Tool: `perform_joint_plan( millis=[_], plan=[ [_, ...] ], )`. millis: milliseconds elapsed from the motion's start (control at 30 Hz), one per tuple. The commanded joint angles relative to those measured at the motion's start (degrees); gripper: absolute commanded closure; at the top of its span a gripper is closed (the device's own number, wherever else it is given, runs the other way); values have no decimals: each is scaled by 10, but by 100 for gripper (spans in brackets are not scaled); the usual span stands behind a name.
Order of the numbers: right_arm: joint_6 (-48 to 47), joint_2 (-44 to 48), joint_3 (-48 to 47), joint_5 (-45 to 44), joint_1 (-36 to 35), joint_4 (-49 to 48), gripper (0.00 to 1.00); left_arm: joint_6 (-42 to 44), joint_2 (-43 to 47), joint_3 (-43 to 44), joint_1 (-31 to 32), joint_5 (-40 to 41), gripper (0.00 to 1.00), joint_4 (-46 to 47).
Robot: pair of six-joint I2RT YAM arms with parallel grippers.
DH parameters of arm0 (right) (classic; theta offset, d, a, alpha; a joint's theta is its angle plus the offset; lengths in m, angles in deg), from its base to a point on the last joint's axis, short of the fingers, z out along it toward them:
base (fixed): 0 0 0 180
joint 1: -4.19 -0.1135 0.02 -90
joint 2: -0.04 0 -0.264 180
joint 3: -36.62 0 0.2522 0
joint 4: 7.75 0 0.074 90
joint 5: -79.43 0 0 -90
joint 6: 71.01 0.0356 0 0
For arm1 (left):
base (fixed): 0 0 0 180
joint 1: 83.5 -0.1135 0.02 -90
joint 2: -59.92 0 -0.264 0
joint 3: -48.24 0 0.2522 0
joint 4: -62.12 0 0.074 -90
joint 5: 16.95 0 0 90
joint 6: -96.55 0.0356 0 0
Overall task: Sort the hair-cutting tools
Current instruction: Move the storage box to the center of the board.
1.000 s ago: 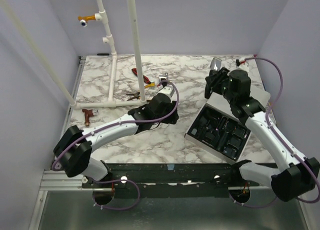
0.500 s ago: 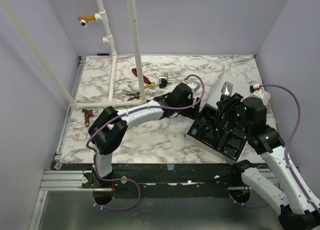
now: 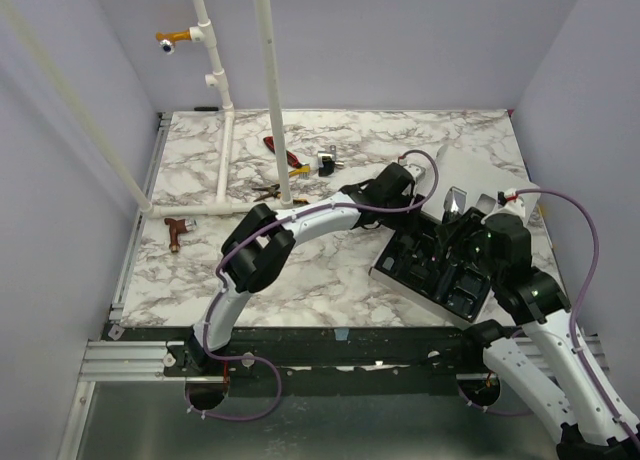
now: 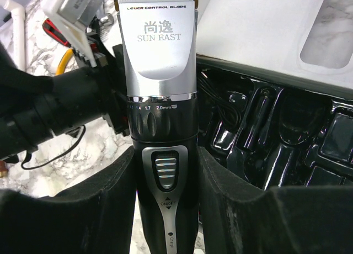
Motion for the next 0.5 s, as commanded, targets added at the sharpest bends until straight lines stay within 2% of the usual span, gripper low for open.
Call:
perform_joint_plan(
  millis=[0,300,467],
  plan=[
    [7,7,-9,10,-3,-15,99,-15,-28,28,4,78,38,-59],
    [11,-5,2,6,-3,-25,99,-51,7,-36,3,153,65,-48],
    [13,-20,11,-1,-2,-40,99,-88,26,-70,-19,163,75,-54]
  ],
)
